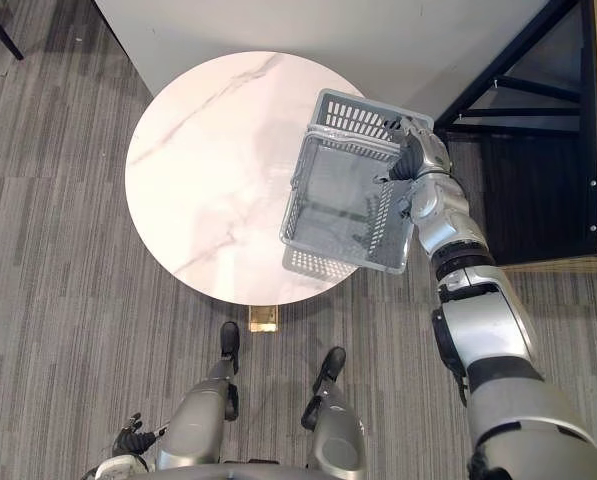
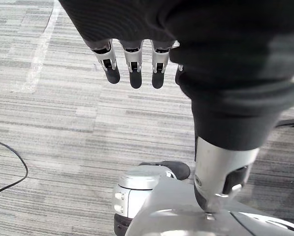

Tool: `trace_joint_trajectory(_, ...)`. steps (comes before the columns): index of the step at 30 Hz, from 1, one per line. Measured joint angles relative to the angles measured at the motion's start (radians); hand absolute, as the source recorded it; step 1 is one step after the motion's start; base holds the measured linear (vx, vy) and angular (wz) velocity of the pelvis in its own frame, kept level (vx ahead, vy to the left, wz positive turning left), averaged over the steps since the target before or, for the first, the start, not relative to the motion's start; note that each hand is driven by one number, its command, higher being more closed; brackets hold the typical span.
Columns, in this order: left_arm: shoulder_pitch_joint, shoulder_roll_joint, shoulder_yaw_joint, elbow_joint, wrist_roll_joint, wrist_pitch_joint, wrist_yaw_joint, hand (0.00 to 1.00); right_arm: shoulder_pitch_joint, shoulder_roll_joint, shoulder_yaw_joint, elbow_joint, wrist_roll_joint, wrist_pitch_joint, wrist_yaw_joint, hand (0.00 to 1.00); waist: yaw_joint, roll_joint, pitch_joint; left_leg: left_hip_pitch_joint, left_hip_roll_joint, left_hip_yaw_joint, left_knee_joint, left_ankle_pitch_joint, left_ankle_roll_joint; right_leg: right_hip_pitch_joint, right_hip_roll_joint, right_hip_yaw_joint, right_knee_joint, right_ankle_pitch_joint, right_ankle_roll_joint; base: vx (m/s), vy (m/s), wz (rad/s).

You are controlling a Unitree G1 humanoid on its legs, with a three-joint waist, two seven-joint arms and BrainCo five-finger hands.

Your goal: Pick vegetable in the basket

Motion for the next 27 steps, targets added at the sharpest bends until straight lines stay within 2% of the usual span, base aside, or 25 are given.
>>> trace_joint_trajectory(11,-0.006,0.001,-0.002,0.001,0.0,-0.001,0.002,0.0,-0.025,0.0,0.003,0.02,-0.001,0.0,-0.002,0.0,0.002,0.007,0.019,-0.001,0.0,0.0,-0.001,0.0,0.0,0.001,0.001,0.003,-0.007,0.0,0.0,0.0,0.0,0.0)
trace_joint_trajectory(12,-0.007,0.001,-0.002,0.001,0.0,-0.001,0.003,0.0,-0.028,0.0,0.006,0.02,-0.002,0.0,-0.002,1.0,0.004,0.008,0.023,-0.001,0.0,0.0,-0.001,0.0,0.0,0.001,0.001,0.002,-0.007,0.0,0.0,0.0,0.0,0.0)
trace_joint_trajectory(24,-0.007,0.001,-0.001,0.002,0.0,-0.013,0.007,0.0,-0.044,0.0,0.038,0.021,-0.042,-0.001,-0.001,1.0,0.009,0.007,0.023,-0.015,0.0,-0.022,0.003,0.002,-0.002,0.003,0.003,-0.02,-0.012,0.0,0.001,0.02,0.009,0.05)
trace_joint_trajectory(27,-0.007,0.002,-0.001,0.001,0.0,-0.013,0.009,0.0,-0.046,0.0,0.054,0.031,-0.083,-0.003,0.005,1.0,0.011,0.007,0.023,-0.011,0.0,-0.028,0.004,0.002,-0.003,0.013,0.003,-0.027,-0.013,0.0,0.001,0.02,0.009,0.06)
